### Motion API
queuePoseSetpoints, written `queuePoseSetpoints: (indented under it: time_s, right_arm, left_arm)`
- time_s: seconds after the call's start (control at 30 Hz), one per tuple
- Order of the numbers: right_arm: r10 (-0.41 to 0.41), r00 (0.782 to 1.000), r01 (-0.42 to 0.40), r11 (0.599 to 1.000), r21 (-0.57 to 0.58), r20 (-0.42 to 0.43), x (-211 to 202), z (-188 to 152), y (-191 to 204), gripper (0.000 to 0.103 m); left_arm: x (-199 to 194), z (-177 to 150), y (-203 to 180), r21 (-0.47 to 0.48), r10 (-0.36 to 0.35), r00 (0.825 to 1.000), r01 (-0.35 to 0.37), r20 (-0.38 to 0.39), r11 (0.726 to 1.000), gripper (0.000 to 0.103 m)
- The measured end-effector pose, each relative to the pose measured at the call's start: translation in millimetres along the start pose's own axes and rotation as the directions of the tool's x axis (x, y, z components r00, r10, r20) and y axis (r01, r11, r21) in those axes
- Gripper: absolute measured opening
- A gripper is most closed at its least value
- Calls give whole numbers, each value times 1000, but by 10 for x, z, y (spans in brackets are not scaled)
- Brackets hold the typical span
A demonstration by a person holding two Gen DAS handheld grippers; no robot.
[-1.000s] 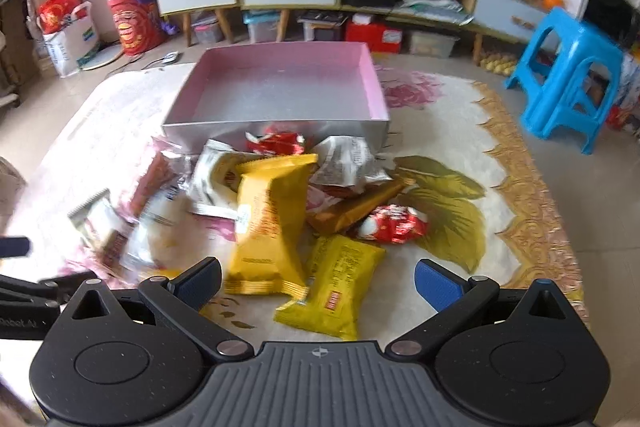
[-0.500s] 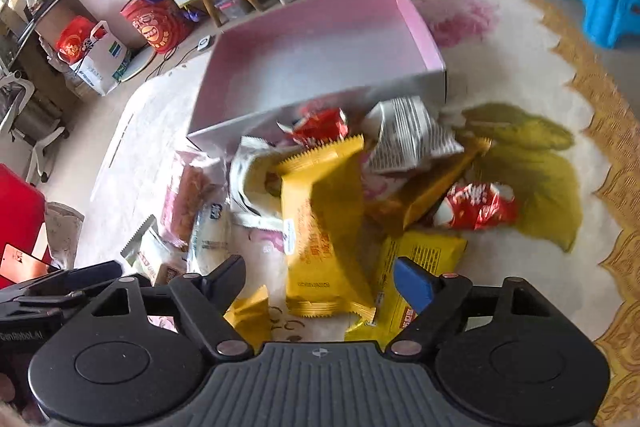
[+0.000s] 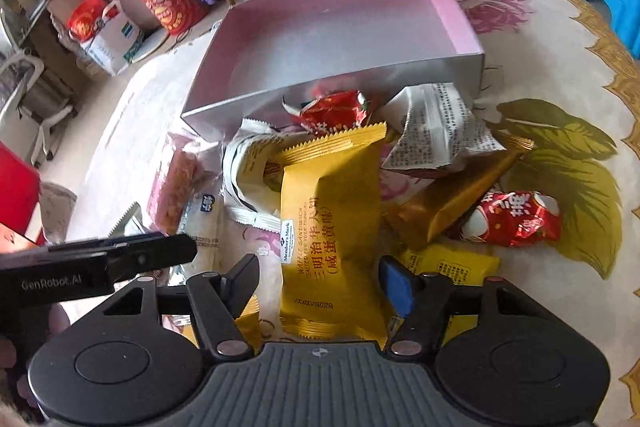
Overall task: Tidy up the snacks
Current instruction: 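Grasp the white-blue stick snack with left tool while right tool grasps yellow bread pack, then carry both snacks into the pink box and open both tools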
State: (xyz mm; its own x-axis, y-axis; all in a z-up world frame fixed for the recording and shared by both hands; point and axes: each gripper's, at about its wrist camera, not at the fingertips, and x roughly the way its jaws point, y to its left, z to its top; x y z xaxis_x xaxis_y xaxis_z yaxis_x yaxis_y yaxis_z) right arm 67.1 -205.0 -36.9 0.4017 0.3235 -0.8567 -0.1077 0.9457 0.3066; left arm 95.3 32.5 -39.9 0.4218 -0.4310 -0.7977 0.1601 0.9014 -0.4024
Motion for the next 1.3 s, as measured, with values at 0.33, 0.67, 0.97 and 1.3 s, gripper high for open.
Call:
queuePoseSetpoints:
  time_s: [0.33,0.67,0.97,1.3]
  right_arm:
    - [-6,1000,6,1000,7,-9,56,-5,-74,43]
    - [15,1000,-15,999,37,14,-2,7,-90,31]
    - [62,996,-65,997,48,61,-174,40,-100,29]
    - [85,990,-94,993,76,113,-358,107,-128,29]
  left_arm:
    - [174,-43,-62,41,74,997,-73,-19,996,47]
    - [77,-58,-4,-2,93,995,-93,17,996,17]
    - [-103,-38,-72,7,59,997,-60,53,998,14]
    - [-320,-3,-138,2,28,995,-28,97,1000,13]
